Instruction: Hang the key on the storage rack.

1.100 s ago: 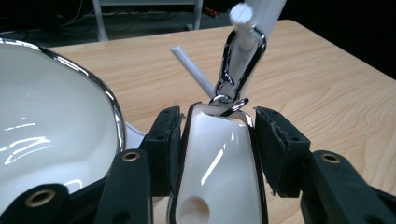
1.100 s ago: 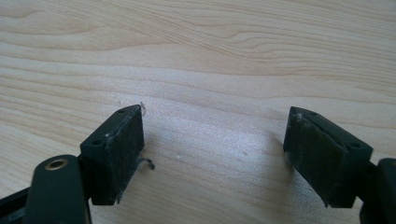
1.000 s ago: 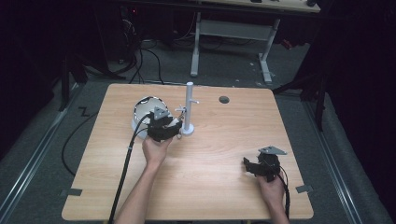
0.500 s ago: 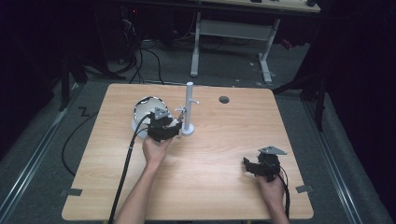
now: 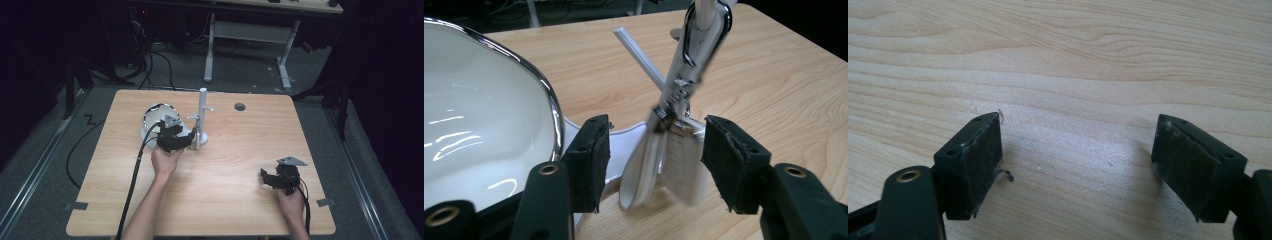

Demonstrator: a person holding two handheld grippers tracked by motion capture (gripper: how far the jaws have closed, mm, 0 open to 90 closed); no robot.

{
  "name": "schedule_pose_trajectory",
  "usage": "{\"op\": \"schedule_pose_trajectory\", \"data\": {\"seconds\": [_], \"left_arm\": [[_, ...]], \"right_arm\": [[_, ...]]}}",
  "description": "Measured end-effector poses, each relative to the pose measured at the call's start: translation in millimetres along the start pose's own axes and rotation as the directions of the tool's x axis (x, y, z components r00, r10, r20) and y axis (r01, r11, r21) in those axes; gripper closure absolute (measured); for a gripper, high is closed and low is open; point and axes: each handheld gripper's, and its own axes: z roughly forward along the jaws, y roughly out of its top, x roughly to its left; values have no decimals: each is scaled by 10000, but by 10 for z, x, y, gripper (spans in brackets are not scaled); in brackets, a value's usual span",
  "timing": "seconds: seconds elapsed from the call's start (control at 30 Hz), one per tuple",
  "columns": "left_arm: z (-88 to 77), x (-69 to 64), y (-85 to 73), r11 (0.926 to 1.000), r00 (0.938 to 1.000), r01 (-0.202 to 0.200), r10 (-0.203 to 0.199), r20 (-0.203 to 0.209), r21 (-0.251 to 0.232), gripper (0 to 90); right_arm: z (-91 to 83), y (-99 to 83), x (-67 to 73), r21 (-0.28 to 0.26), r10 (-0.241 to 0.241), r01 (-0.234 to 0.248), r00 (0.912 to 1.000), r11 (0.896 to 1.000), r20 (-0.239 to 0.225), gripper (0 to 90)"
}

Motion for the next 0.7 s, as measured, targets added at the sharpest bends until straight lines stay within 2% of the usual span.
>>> {"op": "schedule_pose_trajectory", "data": {"seconds": [0.13, 0.5, 0.7], "left_arm": [[-54, -2, 12, 9999, 9999, -128, 127, -53, -65, 431], [-237, 43, -20, 9997, 9998, -125, 122, -143, -227, 416], [-316, 79, -68, 9996, 9999, 4, -9, -158, -299, 416]], "right_arm": [[0, 0, 0, -1, 0, 0, 10000, 10000, 1, 203], [0, 0, 0, 0, 2, -2, 10000, 10000, -1, 204], [1, 0, -1, -2, -2, 2, 10000, 10000, -2, 203]]}}
